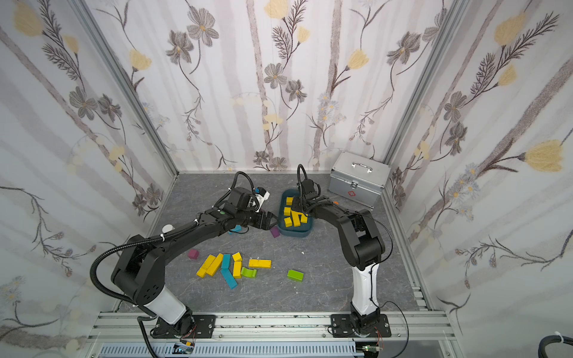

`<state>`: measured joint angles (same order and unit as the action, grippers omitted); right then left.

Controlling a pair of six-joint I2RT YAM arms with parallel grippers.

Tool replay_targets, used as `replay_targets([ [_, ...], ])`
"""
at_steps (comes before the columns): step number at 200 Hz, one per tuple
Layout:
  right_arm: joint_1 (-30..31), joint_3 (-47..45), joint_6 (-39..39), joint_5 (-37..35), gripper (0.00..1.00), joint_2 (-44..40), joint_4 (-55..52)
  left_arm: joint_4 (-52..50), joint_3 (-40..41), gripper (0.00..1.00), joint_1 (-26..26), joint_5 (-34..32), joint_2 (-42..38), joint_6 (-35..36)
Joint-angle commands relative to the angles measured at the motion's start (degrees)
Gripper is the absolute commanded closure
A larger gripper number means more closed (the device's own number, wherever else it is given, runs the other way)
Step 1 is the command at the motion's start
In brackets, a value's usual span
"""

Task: Pick out the yellow building blocks
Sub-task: Place the building block in the storage box.

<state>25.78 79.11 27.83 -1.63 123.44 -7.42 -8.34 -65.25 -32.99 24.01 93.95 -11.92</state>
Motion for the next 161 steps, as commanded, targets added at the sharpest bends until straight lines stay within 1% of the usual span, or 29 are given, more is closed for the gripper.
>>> replay_targets([
  [1,0.6,-0.1,0.6,-0.7,0.63,-1.2,2.7,0.0,-0.5,0.16,-0.1,-0.4,-0.3,0.8],
  [95,2.8,-0.3,-1.5,-3.3,0.64,-4.0,3.7,-2.3,-1.9,0.17,0.0,-2.1,0.0,0.8],
  [161,5.5,-5.5,-5.0,-5.6,0.66,-11.3,9.0,-2.6,-1.1,0.17,0.2,-3.8,-2.6,3.4],
])
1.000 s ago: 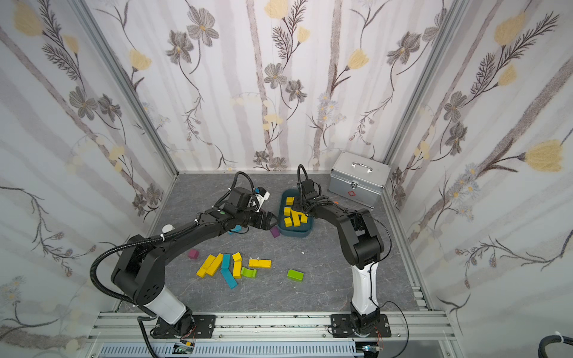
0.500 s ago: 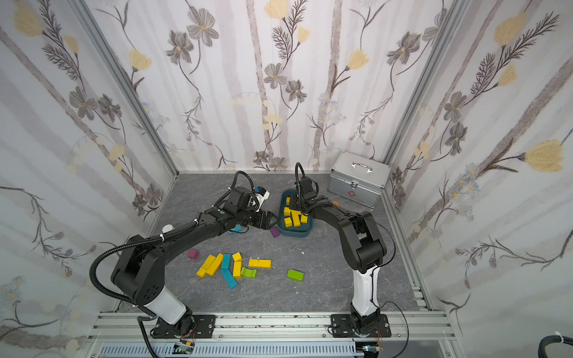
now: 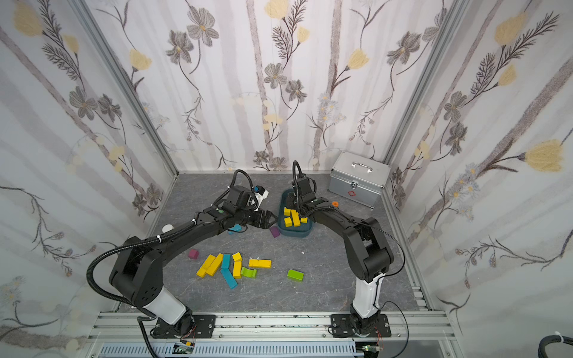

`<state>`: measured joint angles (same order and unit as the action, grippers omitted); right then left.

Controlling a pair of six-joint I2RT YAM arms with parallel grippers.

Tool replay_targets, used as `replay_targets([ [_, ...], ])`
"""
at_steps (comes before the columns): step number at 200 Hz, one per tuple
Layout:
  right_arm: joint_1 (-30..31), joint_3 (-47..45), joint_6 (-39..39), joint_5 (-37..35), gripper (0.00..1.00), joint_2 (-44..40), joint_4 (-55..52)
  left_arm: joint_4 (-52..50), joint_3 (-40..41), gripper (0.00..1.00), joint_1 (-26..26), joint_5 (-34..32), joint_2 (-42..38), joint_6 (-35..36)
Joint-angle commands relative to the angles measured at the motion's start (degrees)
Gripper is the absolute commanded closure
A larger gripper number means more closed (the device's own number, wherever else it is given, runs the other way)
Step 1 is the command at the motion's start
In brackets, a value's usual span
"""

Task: Pick out the yellow building blocks
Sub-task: Place the building block in the storage box, then pick up the building block from the center of the board.

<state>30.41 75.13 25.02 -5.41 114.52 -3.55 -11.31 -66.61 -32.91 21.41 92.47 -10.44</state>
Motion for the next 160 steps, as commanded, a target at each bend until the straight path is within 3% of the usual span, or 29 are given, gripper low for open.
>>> replay_targets([
  [1,0.9,-1.6,-2.2,-1.8,0.66,-2.5,5.2,0.4,0.2,0.17,0.1,-1.2,-1.2,2.0],
  [55,4.5,-7.5,-6.5,-3.9,0.69,-8.2,10.8,-1.2,0.0,0.17,0.9,-5.5,-4.0,2.8],
  [96,5.9,-9.0,-5.3,-3.0,0.69,-10.4,10.7,-1.3,1.3,0.17,1.2,-10.0,-8.3,2.2],
  [126,8.2,-8.9,-6.5,-2.4,0.69,-11.3,9.6,1.1,7.4,0.17,1.2,-14.5,-14.1,-0.4],
  [160,11.9,-9.9,-8.6,-1.2,0.69,-13.1,8.9,-3.7,14.1,0.18,1.3,-18.7,-20.7,-4.4],
])
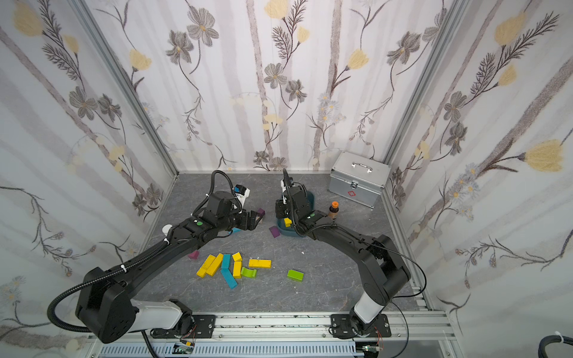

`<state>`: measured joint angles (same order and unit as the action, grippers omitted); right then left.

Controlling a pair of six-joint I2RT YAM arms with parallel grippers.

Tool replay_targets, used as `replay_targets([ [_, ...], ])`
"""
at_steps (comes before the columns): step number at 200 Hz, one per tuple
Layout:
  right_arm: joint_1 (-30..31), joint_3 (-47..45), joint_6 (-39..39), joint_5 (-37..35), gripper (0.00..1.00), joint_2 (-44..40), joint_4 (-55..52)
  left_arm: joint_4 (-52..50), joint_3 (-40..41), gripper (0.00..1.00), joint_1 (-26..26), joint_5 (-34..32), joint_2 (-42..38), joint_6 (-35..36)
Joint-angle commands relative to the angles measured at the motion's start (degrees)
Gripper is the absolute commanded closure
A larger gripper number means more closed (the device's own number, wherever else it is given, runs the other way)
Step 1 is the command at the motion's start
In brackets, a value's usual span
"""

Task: Pick out the yellow building blocks
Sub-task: Pick up the building block from the center of the board.

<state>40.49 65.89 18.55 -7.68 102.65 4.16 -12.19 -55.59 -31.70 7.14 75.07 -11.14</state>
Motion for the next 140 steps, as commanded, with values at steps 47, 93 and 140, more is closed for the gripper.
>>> replay_targets([
  [47,8.8,-0.8,-1.1,2.6,0.68,0.7,1.5,-10.5,11.7,0.18,0.1,-7.5,-15.3,-9.9],
  [93,13.6,2.1,1.0,6.7,0.68,5.5,1.3,-18.4,14.3,0.19,0.0,-10.4,-20.9,-15.5],
  [140,16.0,5.5,2.6,13.2,0.66,10.6,1.1,-25.0,14.6,0.19,0.1,-11.5,-21.7,-23.2],
])
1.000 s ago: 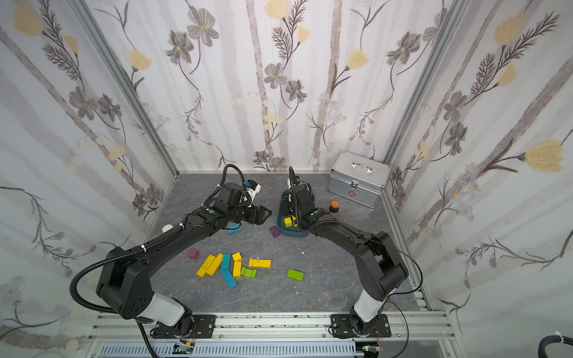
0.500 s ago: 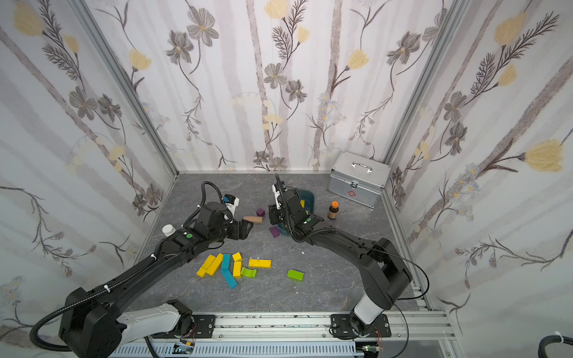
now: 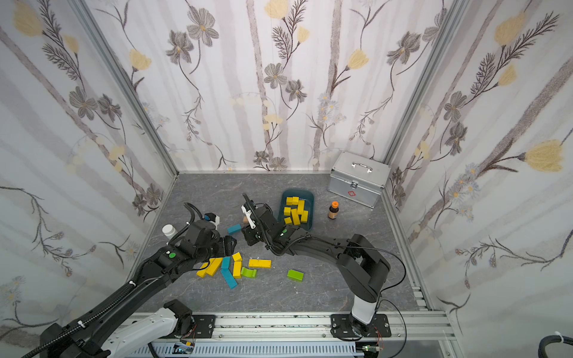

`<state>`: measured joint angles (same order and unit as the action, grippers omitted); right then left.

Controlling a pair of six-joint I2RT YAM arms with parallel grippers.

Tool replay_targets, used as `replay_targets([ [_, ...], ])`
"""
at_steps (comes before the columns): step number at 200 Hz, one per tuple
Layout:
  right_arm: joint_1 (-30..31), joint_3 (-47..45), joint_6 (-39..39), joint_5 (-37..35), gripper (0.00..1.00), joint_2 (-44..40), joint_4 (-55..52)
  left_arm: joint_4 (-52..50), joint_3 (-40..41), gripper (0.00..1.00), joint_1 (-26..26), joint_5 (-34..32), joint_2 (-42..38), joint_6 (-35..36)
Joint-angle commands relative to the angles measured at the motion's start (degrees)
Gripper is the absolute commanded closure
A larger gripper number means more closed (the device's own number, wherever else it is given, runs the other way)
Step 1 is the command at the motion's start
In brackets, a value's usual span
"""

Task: Pick out the yellow building blocks
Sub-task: Pick up the building block from the center of the board.

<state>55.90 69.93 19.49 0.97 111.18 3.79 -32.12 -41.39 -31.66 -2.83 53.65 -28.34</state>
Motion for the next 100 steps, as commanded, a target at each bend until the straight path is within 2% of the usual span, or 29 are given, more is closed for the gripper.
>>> replay_targets([
  [1,0.6,1.6,1.8,4.6,0.66,2.2,1.5,-5.1,0.4,0.19,0.0,-1.6,-0.3,-6.1],
  [32,1.1,2.9,3.7,6.8,0.64,5.1,1.2,-7.8,2.1,0.20,0.0,-1.1,-0.9,-11.1],
  [55,1.3,5.4,3.9,7.2,0.63,7.8,-1.0,-10.6,2.9,0.21,0.0,-4.1,-0.7,-15.6],
  [73,1.6,7.4,3.5,7.3,0.62,10.1,-2.8,-12.6,3.0,0.20,0.0,-5.9,-0.3,-17.3],
  [100,2.0,10.2,3.7,7.3,0.60,13.3,-5.9,-11.5,5.6,0.20,0.1,-4.9,-1.5,-19.4],
])
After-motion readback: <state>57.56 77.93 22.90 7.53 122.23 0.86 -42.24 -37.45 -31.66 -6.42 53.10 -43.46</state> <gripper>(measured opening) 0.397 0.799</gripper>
